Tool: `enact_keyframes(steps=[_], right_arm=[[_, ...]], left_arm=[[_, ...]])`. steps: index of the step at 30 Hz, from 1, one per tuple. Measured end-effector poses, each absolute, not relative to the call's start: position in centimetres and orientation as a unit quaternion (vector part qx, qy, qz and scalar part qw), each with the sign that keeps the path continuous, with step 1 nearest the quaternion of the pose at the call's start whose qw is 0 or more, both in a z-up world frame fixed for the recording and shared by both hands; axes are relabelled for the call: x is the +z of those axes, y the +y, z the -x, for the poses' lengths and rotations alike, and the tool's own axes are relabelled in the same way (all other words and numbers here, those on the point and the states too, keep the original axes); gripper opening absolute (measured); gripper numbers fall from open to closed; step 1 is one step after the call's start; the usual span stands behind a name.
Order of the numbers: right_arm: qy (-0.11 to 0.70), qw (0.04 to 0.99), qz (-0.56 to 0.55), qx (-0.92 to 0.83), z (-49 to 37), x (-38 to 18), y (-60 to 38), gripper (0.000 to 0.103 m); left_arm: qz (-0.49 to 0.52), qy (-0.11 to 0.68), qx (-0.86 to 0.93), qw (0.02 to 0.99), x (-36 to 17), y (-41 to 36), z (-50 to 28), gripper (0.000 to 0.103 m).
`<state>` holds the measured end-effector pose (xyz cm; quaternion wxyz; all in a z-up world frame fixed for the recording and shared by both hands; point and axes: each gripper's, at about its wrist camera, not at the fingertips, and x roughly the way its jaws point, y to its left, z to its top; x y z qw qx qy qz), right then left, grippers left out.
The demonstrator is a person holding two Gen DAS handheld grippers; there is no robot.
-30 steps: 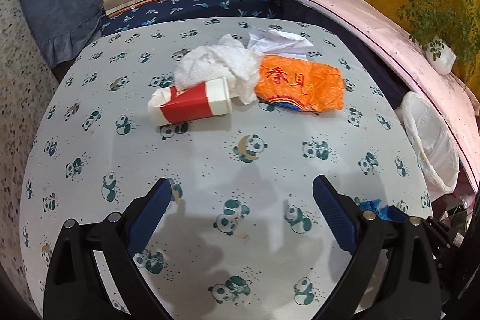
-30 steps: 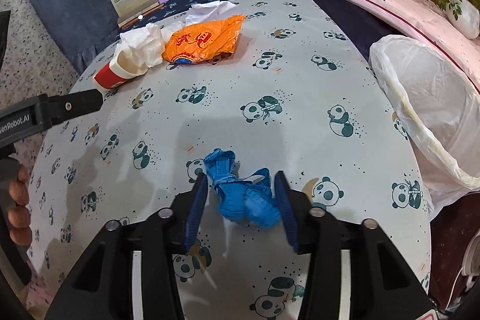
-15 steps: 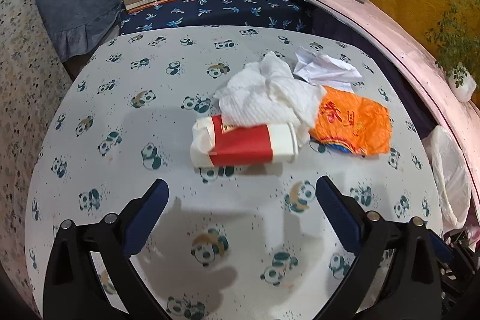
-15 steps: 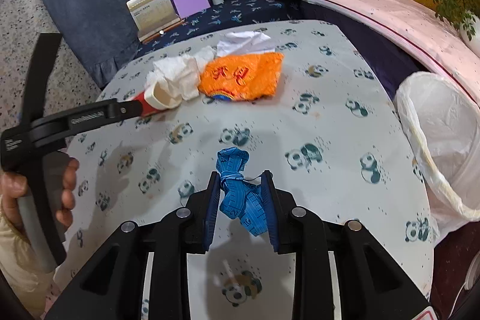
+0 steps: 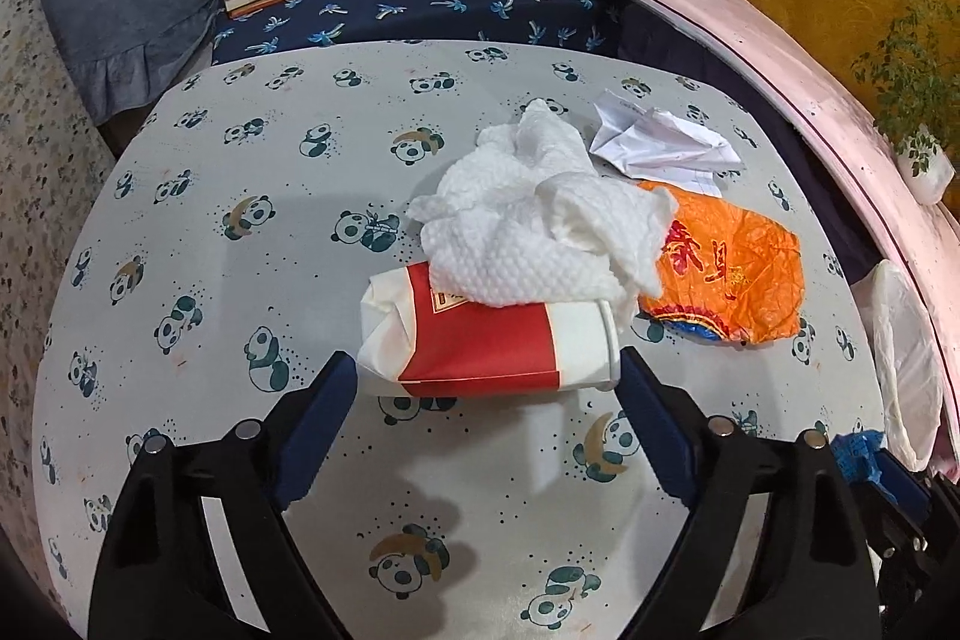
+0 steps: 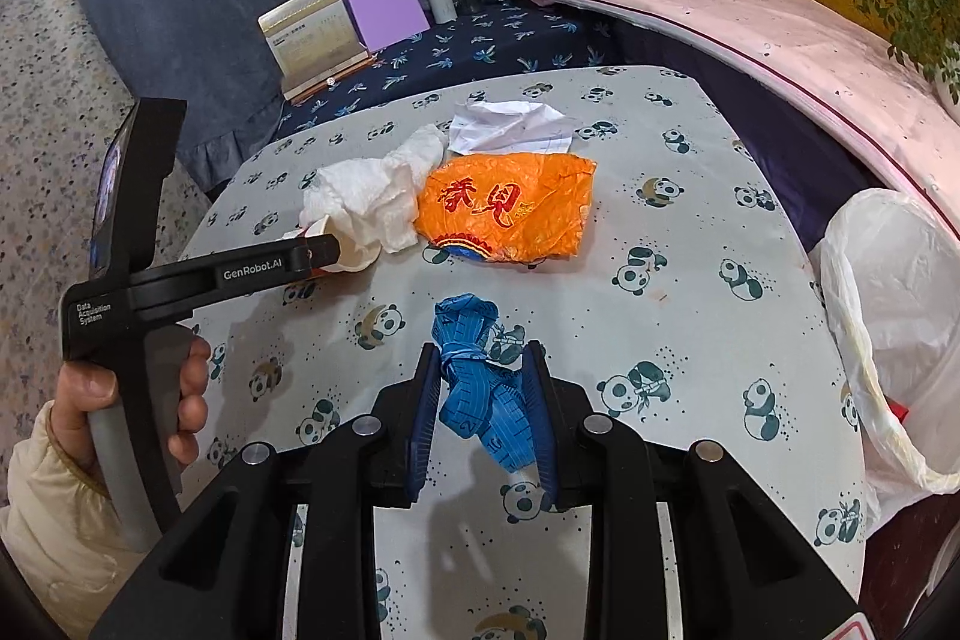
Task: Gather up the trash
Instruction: 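Carry the blue cloth and paper cup over the trash bin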
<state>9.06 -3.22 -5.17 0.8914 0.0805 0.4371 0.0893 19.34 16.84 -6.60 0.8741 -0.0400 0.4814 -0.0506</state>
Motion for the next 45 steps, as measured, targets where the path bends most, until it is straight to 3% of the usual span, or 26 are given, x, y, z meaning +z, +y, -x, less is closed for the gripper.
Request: enact_keyframes(steps=[11, 45], right_arm=[[0.417, 0.900, -0.088, 0.086, -8.3, -3.9, -4.1, 0.026], [0.356, 0.919, -0.168, -0.011, -2.4, -2.3, -15.9, 0.026]], left_arm=[[0.038, 0.469, -0.077, 0.879, -4.0, 15.2, -15.9, 0.083], [-0.055, 0.453, -0.212, 0.865, -0.8, 0.1, -8.7, 0.083]])
